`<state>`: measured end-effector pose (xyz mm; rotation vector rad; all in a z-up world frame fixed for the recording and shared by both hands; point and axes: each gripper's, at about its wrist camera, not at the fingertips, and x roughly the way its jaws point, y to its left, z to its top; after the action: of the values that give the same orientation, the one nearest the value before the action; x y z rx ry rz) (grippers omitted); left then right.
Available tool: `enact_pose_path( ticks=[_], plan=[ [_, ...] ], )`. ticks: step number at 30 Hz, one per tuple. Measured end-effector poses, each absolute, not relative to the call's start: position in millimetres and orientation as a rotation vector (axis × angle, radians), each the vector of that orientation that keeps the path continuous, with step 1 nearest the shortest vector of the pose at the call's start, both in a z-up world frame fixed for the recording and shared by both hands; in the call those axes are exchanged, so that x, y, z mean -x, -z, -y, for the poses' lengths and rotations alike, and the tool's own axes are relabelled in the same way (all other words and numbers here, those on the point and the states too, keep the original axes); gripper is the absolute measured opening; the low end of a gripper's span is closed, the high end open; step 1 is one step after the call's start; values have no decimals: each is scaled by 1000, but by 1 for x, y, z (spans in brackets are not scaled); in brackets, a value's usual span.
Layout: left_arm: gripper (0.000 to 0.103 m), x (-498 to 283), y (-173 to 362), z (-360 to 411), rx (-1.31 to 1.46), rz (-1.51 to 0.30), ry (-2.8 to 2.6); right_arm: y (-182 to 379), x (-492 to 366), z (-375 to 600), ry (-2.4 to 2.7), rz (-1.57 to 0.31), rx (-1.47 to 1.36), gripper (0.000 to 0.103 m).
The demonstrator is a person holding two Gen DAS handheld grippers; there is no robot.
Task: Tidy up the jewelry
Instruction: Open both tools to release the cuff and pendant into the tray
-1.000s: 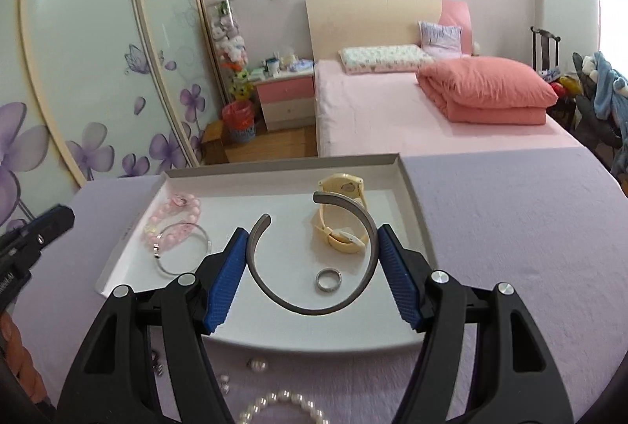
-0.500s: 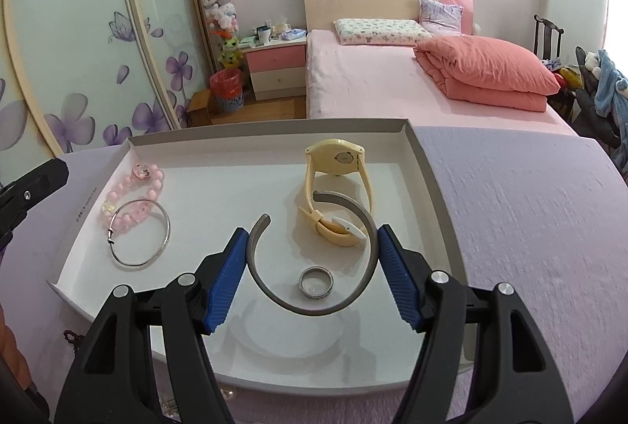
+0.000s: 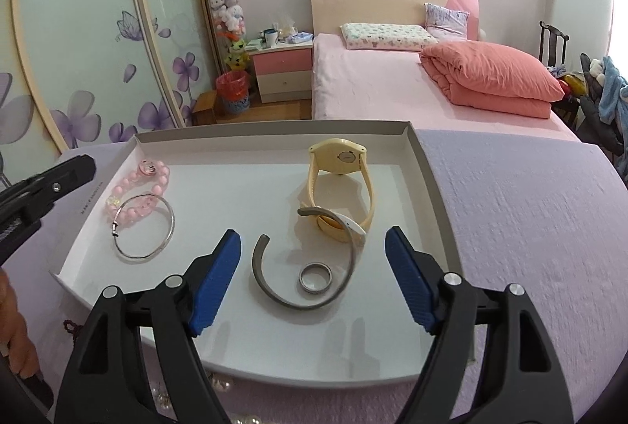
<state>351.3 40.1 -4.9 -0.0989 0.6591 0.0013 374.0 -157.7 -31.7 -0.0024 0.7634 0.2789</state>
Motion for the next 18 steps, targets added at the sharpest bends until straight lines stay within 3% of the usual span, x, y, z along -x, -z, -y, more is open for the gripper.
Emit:
enact_pose_path(
  ticks=[18],
  plan=[
    [14, -364, 17, -27, 93, -682, 28, 36, -371, 171, -285, -771, -26, 76]
  ],
)
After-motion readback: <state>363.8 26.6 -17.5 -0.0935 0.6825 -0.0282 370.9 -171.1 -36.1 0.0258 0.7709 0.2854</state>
